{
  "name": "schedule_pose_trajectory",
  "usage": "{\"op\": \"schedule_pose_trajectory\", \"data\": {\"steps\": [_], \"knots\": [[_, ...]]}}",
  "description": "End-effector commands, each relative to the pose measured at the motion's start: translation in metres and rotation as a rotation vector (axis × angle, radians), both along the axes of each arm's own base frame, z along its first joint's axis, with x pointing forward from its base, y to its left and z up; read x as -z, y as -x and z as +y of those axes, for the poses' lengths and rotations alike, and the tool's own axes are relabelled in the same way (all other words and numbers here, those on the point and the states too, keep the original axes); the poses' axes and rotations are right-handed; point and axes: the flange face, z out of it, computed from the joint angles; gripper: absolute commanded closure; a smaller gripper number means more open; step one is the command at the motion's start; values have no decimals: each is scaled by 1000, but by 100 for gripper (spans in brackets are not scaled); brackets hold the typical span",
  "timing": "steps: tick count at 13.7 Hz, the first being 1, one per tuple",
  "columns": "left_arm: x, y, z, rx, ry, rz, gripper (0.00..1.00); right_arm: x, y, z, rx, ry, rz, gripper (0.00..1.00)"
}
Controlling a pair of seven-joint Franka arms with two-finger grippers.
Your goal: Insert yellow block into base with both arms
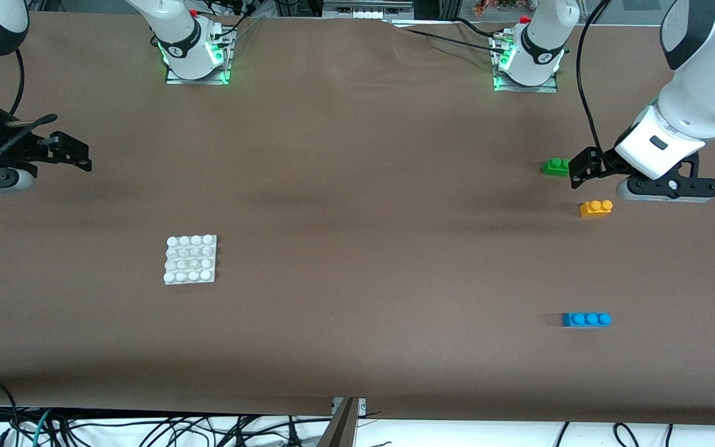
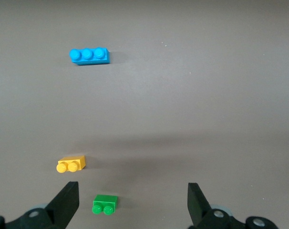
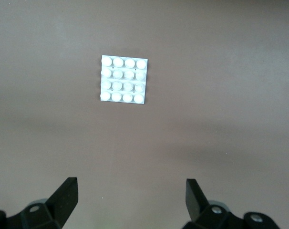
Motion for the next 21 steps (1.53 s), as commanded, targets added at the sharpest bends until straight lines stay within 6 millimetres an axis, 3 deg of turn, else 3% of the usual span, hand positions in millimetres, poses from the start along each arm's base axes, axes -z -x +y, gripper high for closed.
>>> {"op": "schedule_pose_trajectory", "data": {"steps": [1,4,8,21], "knots": [[-11,-3,-13,16,11,-12,0,-4,4,0,7,-4,5,0],[1,-9,-16,25,20,5,0,-4,4,-1,7,-3,4,0],[-11,-13,-16,23,27,-16,0,-1,5,0,7,-4,10,0],[-9,-9,-15,16,23,12,0,3,4,-1,9,-4,13,0]]}}
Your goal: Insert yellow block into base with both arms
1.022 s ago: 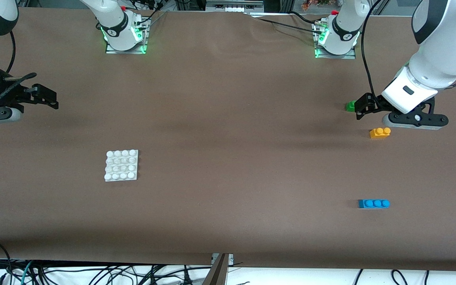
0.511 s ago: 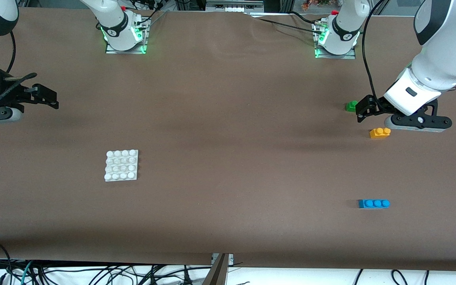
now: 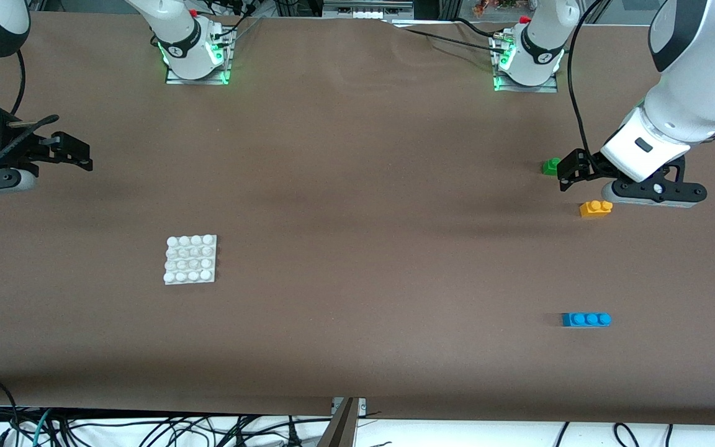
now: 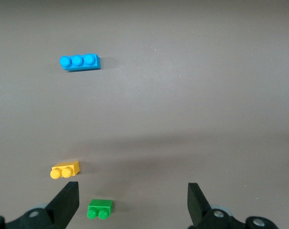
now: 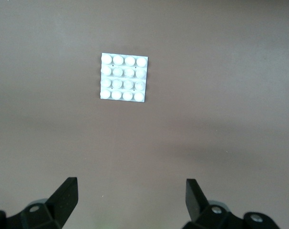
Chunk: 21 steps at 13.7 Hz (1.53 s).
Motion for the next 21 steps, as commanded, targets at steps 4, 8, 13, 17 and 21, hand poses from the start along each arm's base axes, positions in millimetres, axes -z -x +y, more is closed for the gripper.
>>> {"op": "schedule_pose_trajectory", "data": {"steps": [4,8,13,17,21], "knots": [[-7,-1,0,-1,17,13,0,1,4,-1,9,-4,7,0],[-7,0,0,-2,16,16,0,9,2,-2,10,-3,14,0],[-7,3,1,1,12,37,0,84,-11,-9,23,-6,-6,0],[-7,3,0,4,11,40,0,173,-28,-17,62,-33,-3,0],[-6,3,2,1,11,42,0,260,-31,-18,96,-49,-63,0]]}}
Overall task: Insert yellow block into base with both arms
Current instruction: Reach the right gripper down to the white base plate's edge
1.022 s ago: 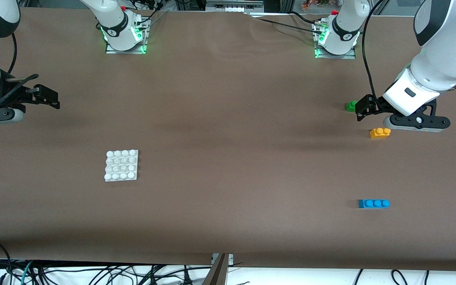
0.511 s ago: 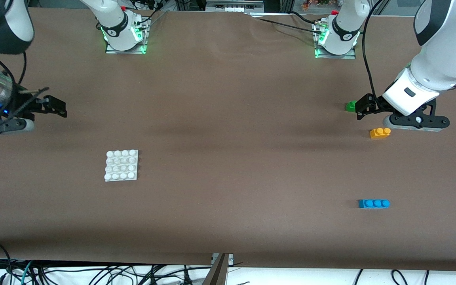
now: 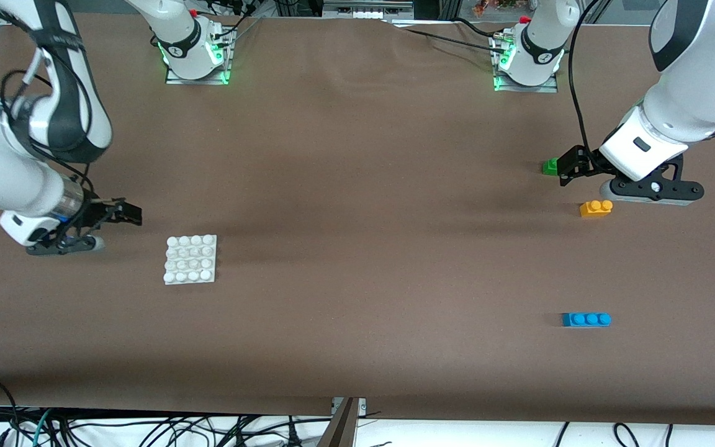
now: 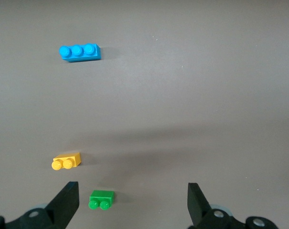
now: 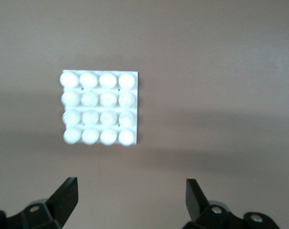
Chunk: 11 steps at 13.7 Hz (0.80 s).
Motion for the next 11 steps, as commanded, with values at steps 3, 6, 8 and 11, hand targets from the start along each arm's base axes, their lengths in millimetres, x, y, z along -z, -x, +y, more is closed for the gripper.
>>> {"op": "schedule_pose_trajectory", "data": {"steps": [3,6,8,11], "knots": [[-8,-1,2,-1,18,7,0,72,1,0,52,-21,-49,0],[-11,3,4,-5,15,16,0,97,-6,7,108,-75,-69,0],[-9,3,3,-2,15,28,0,104,-11,8,114,-77,-77,0],[-7,1,5,-7,15,30,0,120,-15,8,115,-70,-104,1]]}}
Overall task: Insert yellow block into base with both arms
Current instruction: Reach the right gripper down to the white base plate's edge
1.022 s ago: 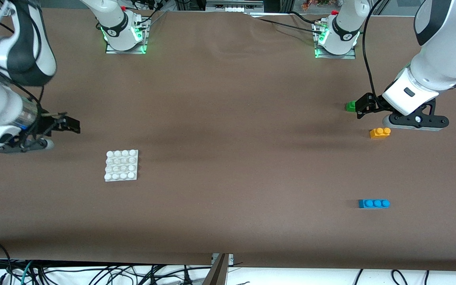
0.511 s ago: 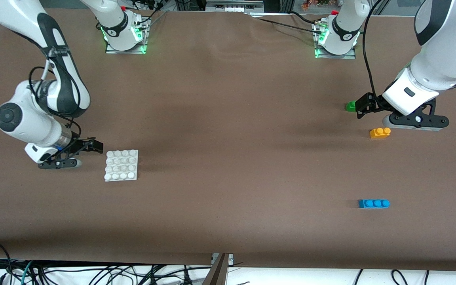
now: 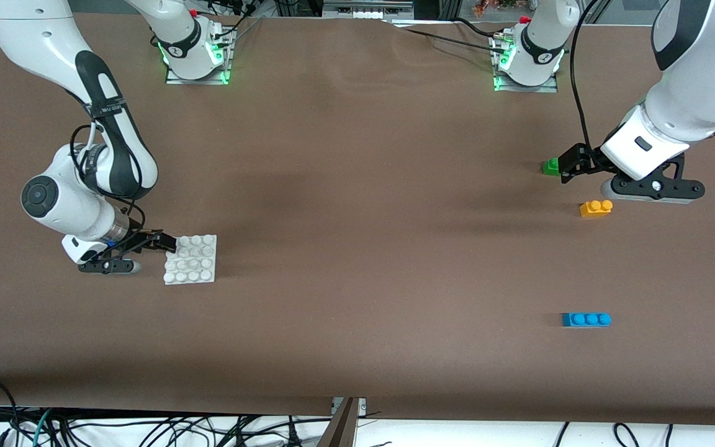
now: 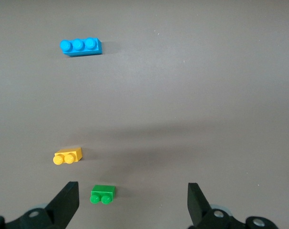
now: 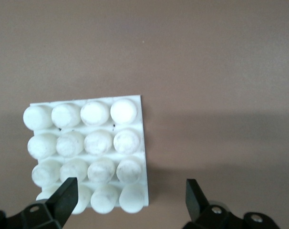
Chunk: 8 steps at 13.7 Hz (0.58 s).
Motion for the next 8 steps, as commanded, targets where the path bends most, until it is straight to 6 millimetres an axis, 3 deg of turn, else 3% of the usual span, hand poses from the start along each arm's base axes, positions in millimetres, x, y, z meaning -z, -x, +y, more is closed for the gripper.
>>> {"op": "schedule_pose_trajectory", "data": {"steps": [1,8], "knots": [[-7,-1,3,-2,19,9,0,11,-9,4,20,-14,-22,1],[-7,-1,3,-3,19,9,0,28,-21,20,25,-49,-39,1]]}}
